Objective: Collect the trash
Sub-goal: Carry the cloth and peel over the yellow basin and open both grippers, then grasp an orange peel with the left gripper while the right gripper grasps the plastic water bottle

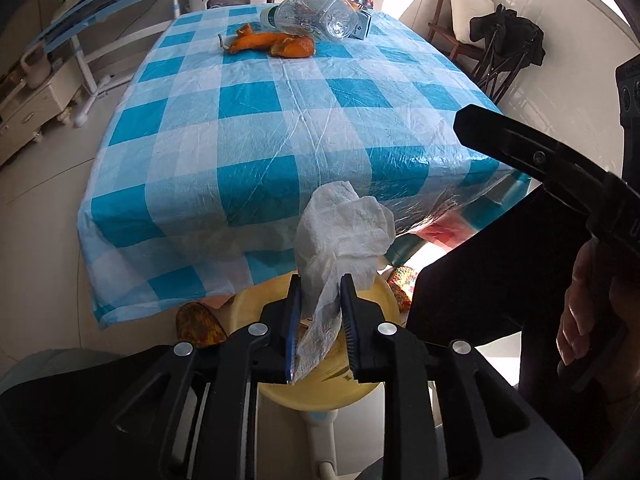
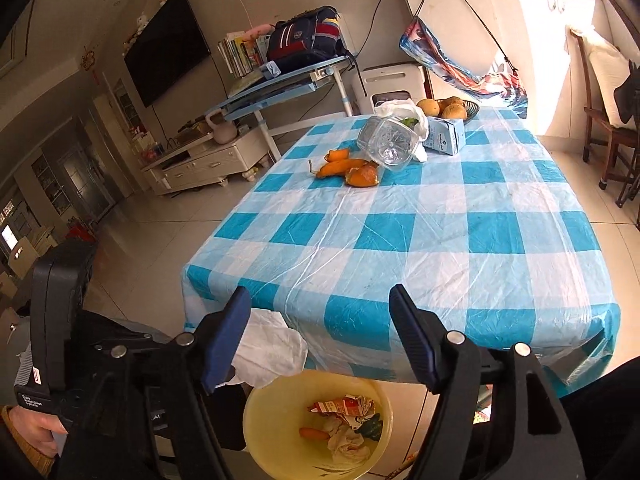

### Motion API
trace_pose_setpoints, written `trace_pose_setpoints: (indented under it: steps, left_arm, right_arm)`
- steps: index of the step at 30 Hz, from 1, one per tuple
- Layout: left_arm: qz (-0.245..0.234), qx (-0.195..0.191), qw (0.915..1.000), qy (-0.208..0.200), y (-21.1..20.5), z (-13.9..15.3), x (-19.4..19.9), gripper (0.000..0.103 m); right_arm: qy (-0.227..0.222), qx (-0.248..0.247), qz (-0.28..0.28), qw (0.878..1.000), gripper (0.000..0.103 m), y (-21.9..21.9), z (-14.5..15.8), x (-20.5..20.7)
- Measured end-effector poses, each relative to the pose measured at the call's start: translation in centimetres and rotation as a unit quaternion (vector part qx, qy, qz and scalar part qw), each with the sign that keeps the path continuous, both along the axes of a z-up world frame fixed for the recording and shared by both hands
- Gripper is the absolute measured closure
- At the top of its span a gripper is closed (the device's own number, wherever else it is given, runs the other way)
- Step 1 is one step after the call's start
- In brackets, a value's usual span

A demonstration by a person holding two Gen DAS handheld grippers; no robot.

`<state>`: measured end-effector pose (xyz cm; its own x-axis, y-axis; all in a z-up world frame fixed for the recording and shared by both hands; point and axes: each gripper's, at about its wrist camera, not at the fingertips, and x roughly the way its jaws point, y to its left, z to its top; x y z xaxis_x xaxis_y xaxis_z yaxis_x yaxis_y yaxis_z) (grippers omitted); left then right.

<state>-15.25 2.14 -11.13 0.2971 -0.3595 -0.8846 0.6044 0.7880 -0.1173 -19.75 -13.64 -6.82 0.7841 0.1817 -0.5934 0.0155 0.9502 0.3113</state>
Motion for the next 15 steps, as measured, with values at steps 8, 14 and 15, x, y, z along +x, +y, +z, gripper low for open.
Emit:
trace_pose_setpoints:
  steps: [8, 14, 15]
  left_arm:
    - [0.018, -0.003, 0.9986, -0.049, 0.3, 1.5, -0.3, 0.052]
    - [0.023, 0.008, 0.9957, -0.089, 0.2, 2.3, -0.5, 0.049]
    - [0.024, 0.009, 0.9954, -0.093, 0.1, 2.3, -0.5, 0.048]
  right_arm:
    - [-0.006, -0.003, -0.004, 1.000, 0.032, -0.1, 0.2, -0.5]
    - [-0.006, -0.005, -0.004, 1.000, 0.032, -0.2, 0.2, -0.5]
    - [-0.006, -0.005, -0.003, 1.000, 0.032, -0.2, 0.1, -0.5]
